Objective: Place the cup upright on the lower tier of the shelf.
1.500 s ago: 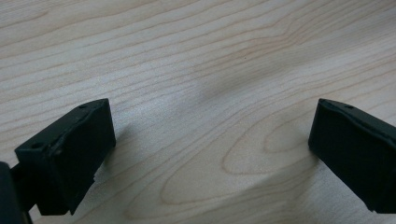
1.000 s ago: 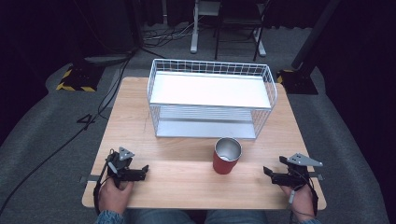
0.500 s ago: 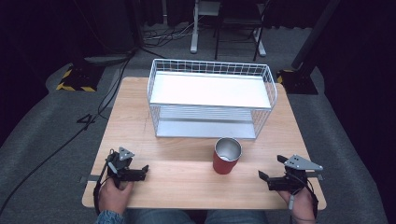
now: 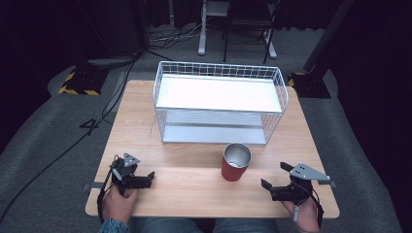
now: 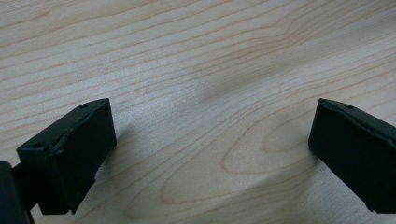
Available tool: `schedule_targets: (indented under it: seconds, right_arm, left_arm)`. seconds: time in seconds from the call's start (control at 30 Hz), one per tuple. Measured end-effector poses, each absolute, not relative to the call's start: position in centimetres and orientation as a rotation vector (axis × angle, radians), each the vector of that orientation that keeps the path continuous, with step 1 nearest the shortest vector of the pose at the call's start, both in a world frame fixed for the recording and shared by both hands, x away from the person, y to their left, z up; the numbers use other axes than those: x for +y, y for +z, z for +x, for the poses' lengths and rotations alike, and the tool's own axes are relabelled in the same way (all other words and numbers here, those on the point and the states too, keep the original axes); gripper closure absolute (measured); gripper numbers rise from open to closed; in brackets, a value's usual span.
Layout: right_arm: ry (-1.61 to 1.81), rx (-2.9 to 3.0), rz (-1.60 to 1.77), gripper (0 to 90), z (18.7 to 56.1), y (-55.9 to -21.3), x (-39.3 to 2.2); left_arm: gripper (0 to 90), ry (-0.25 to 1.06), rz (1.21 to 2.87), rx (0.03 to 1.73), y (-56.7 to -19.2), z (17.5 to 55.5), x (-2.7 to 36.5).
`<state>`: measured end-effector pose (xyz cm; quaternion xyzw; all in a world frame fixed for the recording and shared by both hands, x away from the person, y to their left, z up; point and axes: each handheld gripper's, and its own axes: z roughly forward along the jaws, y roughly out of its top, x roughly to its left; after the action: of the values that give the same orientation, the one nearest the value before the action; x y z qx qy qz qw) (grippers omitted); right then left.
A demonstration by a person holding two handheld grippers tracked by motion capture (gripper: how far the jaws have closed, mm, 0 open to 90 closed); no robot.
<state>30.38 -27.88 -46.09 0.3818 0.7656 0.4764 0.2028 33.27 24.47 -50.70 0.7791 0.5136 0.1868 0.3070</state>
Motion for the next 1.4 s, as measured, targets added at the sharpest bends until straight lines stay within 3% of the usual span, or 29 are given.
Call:
schedule_targets:
  seconds: [1.4]
  right_arm:
    - [1.429, 2.178, 1.033, 0.0, 33.4, -49.6, -18.2]
  left_arm:
    - [1.1, 0.494, 2.061, 1.359, -50.7, 33.3, 24.5]
